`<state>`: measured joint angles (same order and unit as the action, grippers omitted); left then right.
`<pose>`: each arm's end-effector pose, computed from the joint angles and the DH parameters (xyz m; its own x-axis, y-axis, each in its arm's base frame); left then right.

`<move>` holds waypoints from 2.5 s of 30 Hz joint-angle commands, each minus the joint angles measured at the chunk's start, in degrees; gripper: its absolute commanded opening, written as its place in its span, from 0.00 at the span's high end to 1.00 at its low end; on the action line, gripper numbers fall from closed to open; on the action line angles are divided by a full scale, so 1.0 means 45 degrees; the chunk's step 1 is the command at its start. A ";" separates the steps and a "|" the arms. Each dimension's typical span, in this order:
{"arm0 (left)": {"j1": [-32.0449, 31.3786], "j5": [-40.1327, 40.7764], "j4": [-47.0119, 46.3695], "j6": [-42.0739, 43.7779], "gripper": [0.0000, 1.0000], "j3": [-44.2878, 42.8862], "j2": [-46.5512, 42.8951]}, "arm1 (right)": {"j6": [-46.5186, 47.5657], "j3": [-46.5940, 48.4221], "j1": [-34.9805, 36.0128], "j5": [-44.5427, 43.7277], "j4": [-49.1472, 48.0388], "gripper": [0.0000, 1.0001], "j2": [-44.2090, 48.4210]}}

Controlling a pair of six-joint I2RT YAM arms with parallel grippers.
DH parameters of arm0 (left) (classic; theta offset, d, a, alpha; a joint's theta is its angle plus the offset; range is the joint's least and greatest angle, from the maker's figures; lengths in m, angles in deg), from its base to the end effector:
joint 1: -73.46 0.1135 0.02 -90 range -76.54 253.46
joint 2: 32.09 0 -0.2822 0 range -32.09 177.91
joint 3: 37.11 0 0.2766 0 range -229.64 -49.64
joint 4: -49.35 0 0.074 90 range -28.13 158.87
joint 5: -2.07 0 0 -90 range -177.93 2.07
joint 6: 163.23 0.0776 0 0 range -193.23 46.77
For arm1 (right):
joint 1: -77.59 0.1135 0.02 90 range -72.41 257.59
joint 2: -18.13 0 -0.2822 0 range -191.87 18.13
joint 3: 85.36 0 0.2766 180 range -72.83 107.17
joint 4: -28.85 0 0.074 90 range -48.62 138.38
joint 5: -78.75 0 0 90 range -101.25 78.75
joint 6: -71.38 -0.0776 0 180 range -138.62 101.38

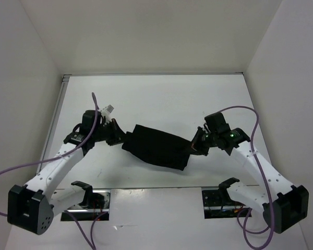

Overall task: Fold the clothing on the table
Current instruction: Fold the skirt

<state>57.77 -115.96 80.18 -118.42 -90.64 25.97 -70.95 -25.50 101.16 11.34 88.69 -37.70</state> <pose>0.2430 -0.1061 0.2487 -0.8238 -0.4191 -0.3818 0.0330 0.6369 -0.7702 0.1891 0.1150 0.2459 -0.9122 0.3994 -0.0919 0.2536 0.7262 0.6390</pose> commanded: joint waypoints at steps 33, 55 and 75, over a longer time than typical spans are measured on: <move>0.0047 0.1796 -0.2330 0.1409 0.97 -0.4698 0.9341 | -0.1456 0.0185 0.0191 -0.6073 0.0327 1.00 -0.3120; 0.0202 0.3044 -0.1922 0.1273 0.05 -0.6455 1.0013 | -0.0927 0.2490 0.0191 -0.7832 0.0189 0.53 -0.6306; -0.0089 0.0604 -0.3423 0.1896 0.25 -0.3956 0.7367 | -0.2061 0.0770 0.0308 -0.5782 0.0211 0.47 -0.2768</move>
<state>57.53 -111.92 68.36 -112.54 -108.12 55.61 -79.41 -24.41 102.14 -15.19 90.89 -49.88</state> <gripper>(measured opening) 0.765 0.528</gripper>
